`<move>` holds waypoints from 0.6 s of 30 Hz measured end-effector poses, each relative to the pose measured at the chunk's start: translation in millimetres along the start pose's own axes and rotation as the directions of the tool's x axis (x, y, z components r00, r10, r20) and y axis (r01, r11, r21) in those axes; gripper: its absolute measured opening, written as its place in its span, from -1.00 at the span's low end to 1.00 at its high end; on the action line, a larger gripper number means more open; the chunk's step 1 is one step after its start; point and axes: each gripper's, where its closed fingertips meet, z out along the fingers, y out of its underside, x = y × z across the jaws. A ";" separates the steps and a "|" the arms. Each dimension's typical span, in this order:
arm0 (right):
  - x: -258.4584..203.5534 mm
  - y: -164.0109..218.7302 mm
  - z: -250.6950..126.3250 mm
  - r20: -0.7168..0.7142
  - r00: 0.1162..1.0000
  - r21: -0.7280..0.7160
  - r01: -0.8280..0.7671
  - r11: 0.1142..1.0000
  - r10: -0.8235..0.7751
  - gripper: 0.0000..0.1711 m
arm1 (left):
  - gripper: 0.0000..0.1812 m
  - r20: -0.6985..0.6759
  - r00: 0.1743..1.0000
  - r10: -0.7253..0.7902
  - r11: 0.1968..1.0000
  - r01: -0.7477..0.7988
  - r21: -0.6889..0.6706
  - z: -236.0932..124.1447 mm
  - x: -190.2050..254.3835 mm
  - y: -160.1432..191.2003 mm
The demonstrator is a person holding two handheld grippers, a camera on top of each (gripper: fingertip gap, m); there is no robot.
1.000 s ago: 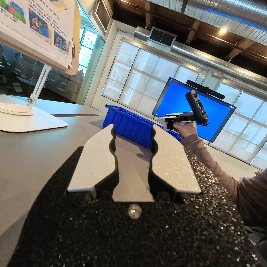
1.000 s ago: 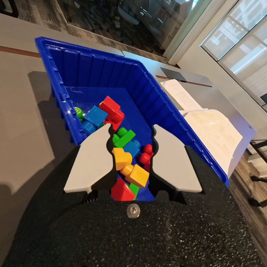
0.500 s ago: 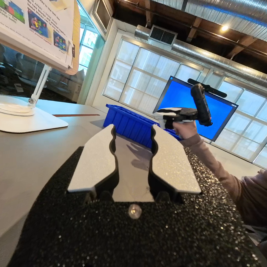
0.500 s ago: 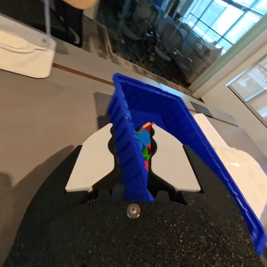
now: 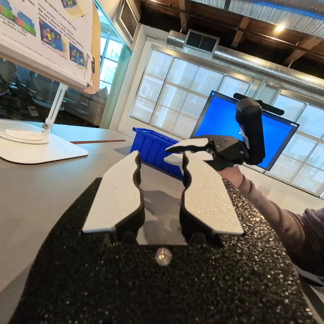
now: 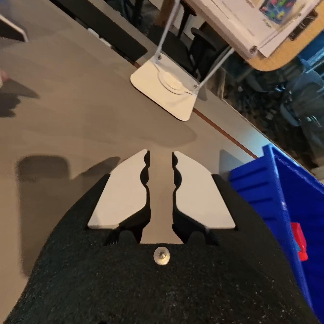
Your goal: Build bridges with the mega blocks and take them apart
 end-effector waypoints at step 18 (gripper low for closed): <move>-45.1 -13.6 10.7 0.220 0.973 0.059 -0.081 0.995 0.066 -1.00 | -0.63 0.253 0.924 0.285 0.951 -0.307 0.048 -12.3 -8.5 -20.8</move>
